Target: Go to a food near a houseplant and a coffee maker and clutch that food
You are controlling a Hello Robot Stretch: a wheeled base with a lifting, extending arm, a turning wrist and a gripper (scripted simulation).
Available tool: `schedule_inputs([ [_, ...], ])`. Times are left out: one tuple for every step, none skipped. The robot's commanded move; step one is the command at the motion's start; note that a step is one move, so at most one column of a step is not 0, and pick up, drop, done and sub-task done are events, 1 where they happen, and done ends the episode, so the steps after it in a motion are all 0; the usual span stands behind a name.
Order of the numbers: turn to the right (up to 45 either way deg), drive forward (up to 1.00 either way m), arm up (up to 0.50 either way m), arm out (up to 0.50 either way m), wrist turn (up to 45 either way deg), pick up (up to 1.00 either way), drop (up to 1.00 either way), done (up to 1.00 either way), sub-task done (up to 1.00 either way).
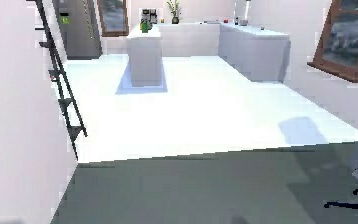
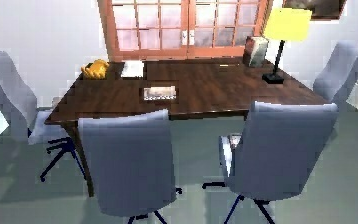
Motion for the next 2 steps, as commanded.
schedule_inputs([
  [0.0,0.3,0.0,0.0,0.0,0.0,0.0,0.0,0.0],
  [-12.0,0.0,0.0,0.0,0.0,0.0,0.0,0.0,0.0],
])
